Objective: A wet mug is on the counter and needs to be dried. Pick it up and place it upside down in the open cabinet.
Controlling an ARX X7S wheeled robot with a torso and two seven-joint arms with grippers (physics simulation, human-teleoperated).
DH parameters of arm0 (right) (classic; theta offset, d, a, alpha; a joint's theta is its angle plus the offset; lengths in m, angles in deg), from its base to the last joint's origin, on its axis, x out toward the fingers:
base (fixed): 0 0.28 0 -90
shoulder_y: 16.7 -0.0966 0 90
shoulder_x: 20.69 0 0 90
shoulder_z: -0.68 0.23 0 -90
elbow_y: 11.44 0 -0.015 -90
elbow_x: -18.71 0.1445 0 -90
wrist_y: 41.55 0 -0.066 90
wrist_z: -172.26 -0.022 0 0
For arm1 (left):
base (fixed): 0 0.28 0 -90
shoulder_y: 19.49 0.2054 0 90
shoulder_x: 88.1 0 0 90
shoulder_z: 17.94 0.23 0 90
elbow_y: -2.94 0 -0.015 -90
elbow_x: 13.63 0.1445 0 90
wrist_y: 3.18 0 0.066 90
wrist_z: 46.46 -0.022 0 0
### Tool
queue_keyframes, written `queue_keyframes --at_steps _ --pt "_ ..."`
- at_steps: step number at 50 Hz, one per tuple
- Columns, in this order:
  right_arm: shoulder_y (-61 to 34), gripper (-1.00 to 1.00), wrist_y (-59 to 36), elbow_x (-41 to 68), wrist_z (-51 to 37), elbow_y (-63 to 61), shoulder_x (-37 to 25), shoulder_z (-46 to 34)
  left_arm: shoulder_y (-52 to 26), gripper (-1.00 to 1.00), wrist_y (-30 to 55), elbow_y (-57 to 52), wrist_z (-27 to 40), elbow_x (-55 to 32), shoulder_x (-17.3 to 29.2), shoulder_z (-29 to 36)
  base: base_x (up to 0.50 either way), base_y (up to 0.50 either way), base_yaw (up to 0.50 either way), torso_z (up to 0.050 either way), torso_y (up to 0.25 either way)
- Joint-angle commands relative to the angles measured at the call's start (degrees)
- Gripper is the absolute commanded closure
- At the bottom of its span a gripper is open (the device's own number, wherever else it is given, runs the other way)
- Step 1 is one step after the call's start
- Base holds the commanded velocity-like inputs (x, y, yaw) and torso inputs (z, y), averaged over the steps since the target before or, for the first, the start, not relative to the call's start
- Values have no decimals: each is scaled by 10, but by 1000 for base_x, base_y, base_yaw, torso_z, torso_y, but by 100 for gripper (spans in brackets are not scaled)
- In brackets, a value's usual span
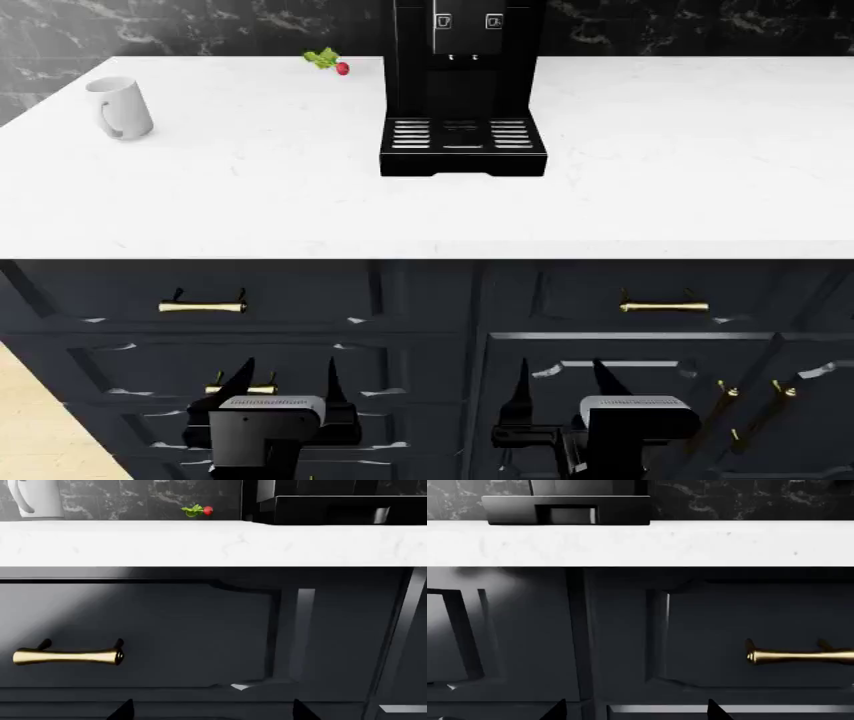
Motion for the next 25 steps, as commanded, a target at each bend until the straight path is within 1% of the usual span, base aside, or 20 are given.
queue_keyframes --at_steps 1,3,6,12,15,16,18,20,22,25 --pt "-10 -100 9 13 -10 26 -6 -17 2 -100 -14 13 15 -2 8 16 0 0 0 0 0" --pt "-25 -100 21 16 -10 58 -10 -37 3 -100 -36 35 33 12 11 31 0 0 0 0 0" --pt "-42 -100 21 20 -14 72 -16 -50 -5 -100 -50 41 54 35 17 49 0 0 0 0 0" --pt "-45 -100 35 26 -44 92 -24 -41 -11 -100 -49 26 79 56 26 66 0 0 0 0 0" --pt "-40 -100 24 24 -66 64 -28 -35 -9 -100 -37 -5 92 69 33 65 0 0 0 0 0" --pt "-35 -100 8 17 -75 35 -32 -33 -8 -100 -21 -25 97 74 36 60 0 0 0 0 0" --pt "-27 -100 -50 6 -92 -52 -40 -27 -11 -100 46 -89 104 80 40 42 0 0 0 0 0" --pt "-27 -100 -154 -3 -107 -163 -48 -17 -19 -100 121 -174 101 79 44 23 0 0 0 0 0" --pt "-34 -100 -270 -5 -130 -288 -43 3 -35 -100 217 -280 91 94 51 11 0 0 0 0 0" --pt "-45 -100 -351 -95 -159 -428 -69 -39 -65 -100 333 -420 62 95 62 -4 0 0 0 0 0"
